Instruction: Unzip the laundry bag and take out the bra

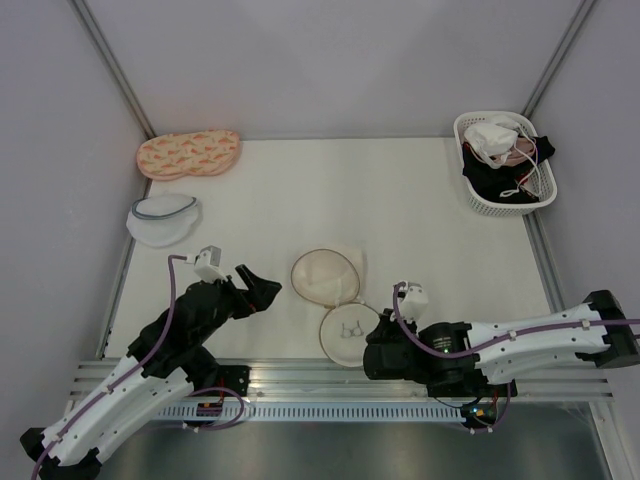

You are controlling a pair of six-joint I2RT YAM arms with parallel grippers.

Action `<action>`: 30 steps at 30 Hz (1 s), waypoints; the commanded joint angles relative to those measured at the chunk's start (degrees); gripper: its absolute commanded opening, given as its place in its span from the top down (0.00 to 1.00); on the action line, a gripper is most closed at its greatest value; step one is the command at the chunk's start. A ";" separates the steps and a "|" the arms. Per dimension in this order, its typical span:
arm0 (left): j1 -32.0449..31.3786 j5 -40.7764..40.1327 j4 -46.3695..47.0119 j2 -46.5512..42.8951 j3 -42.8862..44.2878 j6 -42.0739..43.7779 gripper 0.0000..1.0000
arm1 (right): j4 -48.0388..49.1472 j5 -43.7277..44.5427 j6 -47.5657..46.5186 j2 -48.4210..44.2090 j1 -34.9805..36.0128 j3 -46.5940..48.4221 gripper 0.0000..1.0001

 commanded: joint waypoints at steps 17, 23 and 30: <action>-0.04 -1.31 1.08 0.59 0.47 -1.23 0.01 | -5.91 -3.89 11.88 5.52 -1.36 -9.85 0.52; -0.04 -1.22 0.99 0.33 0.65 -1.23 0.01 | 5.96 -4.17 10.48 4.64 -1.36 -16.10 0.54; -0.04 -1.22 0.99 0.50 0.39 -1.31 0.01 | 11.77 -1.70 5.39 4.56 -1.45 -13.65 0.53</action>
